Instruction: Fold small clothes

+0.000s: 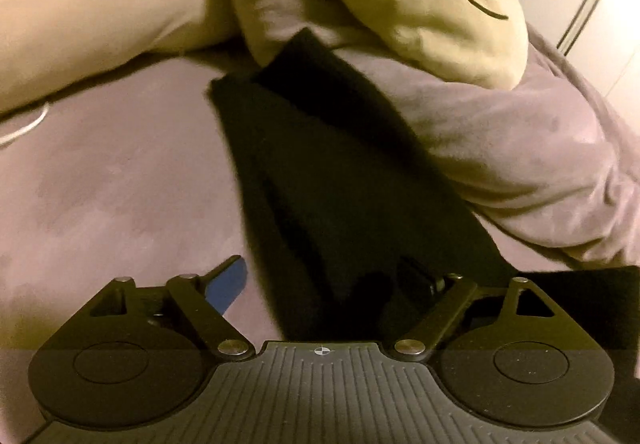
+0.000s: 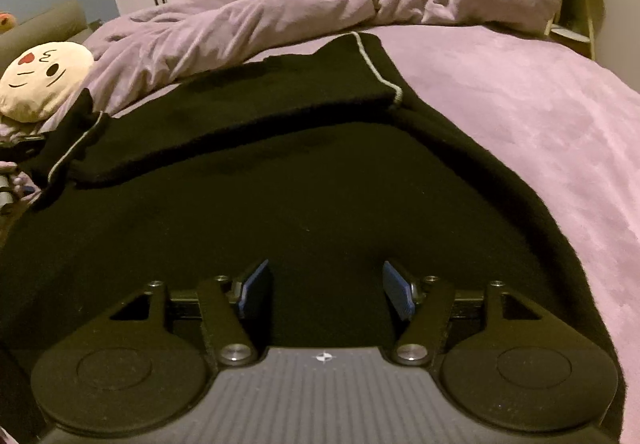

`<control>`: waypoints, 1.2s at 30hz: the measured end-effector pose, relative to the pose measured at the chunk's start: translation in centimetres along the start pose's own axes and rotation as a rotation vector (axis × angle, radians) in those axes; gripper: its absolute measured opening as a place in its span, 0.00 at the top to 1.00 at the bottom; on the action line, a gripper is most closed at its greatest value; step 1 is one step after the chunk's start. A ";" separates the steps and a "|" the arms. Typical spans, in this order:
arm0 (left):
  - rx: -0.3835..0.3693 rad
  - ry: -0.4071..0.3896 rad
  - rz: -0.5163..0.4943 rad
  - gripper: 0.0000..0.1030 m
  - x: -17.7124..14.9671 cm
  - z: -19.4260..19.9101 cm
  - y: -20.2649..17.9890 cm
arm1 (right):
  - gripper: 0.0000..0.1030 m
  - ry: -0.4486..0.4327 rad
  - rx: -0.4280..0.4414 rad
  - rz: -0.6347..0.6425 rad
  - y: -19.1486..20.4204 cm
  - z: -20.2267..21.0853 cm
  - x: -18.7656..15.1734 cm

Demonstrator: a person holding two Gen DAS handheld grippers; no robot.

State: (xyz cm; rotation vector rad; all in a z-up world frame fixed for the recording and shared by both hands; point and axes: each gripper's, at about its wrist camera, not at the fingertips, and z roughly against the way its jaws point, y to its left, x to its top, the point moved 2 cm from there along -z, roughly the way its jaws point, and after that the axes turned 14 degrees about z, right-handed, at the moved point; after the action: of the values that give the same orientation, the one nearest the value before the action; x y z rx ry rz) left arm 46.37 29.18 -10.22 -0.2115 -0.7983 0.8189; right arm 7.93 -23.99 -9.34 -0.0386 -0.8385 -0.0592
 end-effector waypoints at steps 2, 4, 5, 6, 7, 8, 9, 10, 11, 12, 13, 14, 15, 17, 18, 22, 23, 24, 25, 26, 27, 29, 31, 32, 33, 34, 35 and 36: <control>0.029 -0.028 -0.062 0.25 -0.2 -0.5 -1.0 | 0.38 0.002 0.000 0.014 0.1 -0.2 0.2; 0.065 -0.054 -0.095 0.47 -0.3 -0.6 -1.5 | 0.38 0.001 -0.011 0.033 0.3 -0.3 0.3; 0.050 -0.055 -0.095 0.58 0.0 -0.8 -1.5 | 0.38 0.003 -0.013 0.042 0.4 -0.4 0.4; 0.042 -0.052 -0.085 0.78 0.3 -0.8 -1.4 | 0.38 0.003 -0.016 0.049 0.5 -0.4 0.4; 0.034 -0.041 -0.066 0.79 0.6 -0.8 -1.2 | 0.38 0.003 -0.020 0.054 0.7 -0.4 0.5; 0.017 -0.030 -0.047 0.81 0.9 -0.7 -1.0 | 0.38 0.001 -0.021 0.062 0.8 -0.4 0.5; 0.009 -0.025 -0.040 0.83 1.1 -0.7 -0.9 | 0.38 -0.001 -0.022 0.068 1.0 -0.4 0.5; 0.004 -0.027 -0.043 0.85 1.3 -0.5 -0.8 | 0.38 0.000 -0.025 0.073 1.1 -0.4 0.5; 0.000 -0.033 -0.057 0.85 1.3 -0.2 -1.0 | 0.38 -0.001 -0.024 0.074 1.2 -0.4 0.5; 0.003 -0.050 -0.073 0.85 1.4 0.2 -1.2 | 0.38 -0.003 -0.023 0.072 1.3 -0.3 0.5; 0.002 -0.069 -0.089 0.86 1.4 0.7 -1.6 | 0.38 -0.004 -0.021 0.069 1.4 -0.3 0.5; -0.009 -0.089 -0.113 0.86 1.4 1.3 -2.0 | 0.38 -0.004 -0.018 0.068 1.4 -0.2 0.6; -0.010 -0.111 -0.138 0.86 1.5 1.9 -2.6 | 0.38 -0.005 -0.015 0.067 1.4 -0.1 0.6; -0.023 -0.159 -0.202 0.86 1.5 3.6 -3.9 | 0.38 -0.009 -0.005 0.063 1.4 0.0 0.7; -0.033 -0.184 -0.230 0.86 1.5 4.6 -4.5 | 0.38 -0.013 -0.002 0.059 1.4 0.1 0.7; -0.087 -0.260 -0.349 0.87 0.8 8.9 -7.8 | 0.38 -0.034 0.023 0.031 1.3 0.5 0.6; -0.098 -0.293 -0.397 0.87 0.2 10.2 -8.9 | 0.38 -0.043 0.033 0.024 1.2 0.8 0.6; -0.115 -0.323 -0.449 0.87 -0.5 11.5 -10.1 | 0.38 -0.050 0.038 0.018 1.2 0.9 0.5; -0.140 -0.351 -0.505 0.87 -1.4 13.2 -11.5 | 0.38 -0.059 0.042 0.012 1.1 1.1 0.5; -0.165 -0.376 -0.545 0.87 -2.3 14.6 -12.7 | 0.38 -0.066 0.042 0.006 0.9 1.3 0.4; -0.198 -0.398 -0.583 0.87 -3.5 16.2 -13.8 | 0.38 -0.073 0.042 -0.003 0.7 1.4 0.3; -0.281 -0.429 -0.662 0.87 -6.6 19.8 -16.3 | 0.38 -0.077 0.043 -0.021 0.1 1.5 0.2; -0.377 -0.434 -0.756 0.86 -10.4 23.3 -18.4 | 0.38 -0.069 0.045 -0.053 -0.7 1.5 0.0; -0.429 -0.435 -0.821 0.86 -12.9 24.9 -19.5 | 0.38 -0.071 0.050 -0.072 -1.1 1.6 -0.2; -0.465 -0.431 -0.877 0.83 -15.2 26.1 -20.2 | 0.38 -0.072 0.045 -0.086 -1.4 1.8 -0.3; -0.497 -0.416 -0.933 0.76 -17.9 27.1 -20.9 | 0.38 -0.076 0.040 -0.097 -1.8 2.0 -0.4; -0.528 -0.386 -0.973 0.69 -20.1 27.5 -21.3 | 0.38 -0.083 0.039 -0.108 -2.2 2.4 -0.5; -0.547 -0.349 -1.001 0.46 -22.1 27.9 -21.4 | 0.38 -0.088 0.038 -0.115 -2.4 2.6 -0.5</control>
State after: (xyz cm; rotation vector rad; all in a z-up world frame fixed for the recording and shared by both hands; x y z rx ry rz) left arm 29.65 -4.83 6.72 -0.1225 -1.2851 -0.3335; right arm 5.47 -26.26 -7.95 0.0428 -0.9289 -0.1510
